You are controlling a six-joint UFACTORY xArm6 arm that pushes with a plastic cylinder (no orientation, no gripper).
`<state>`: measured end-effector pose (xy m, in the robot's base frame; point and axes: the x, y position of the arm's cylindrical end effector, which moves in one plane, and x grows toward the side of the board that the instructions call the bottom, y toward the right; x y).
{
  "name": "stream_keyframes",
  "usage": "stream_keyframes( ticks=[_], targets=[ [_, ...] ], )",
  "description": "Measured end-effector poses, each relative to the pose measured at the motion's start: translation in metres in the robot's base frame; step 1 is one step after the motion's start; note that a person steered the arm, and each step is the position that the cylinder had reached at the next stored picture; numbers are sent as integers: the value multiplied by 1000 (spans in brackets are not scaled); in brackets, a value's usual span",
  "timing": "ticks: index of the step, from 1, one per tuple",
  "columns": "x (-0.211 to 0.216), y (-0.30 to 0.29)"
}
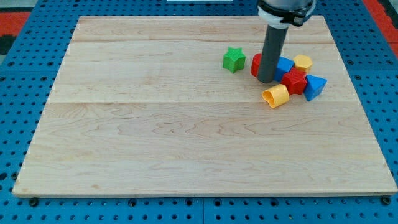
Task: Form a triangle with red star triangle and heart
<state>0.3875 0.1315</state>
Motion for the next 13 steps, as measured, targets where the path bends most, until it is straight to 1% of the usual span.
stream_keyframes(
  ticks=[1,2,3,4,5,7,8,9,10,11,12,13],
  targets=[
    [0,14],
    [9,3],
    [-3,18],
    [35,-3],
    [66,23],
    [66,127],
    [55,98],
    [30,56],
    [29,40],
    [53,124],
    [109,182],
    [160,136]
  ],
)
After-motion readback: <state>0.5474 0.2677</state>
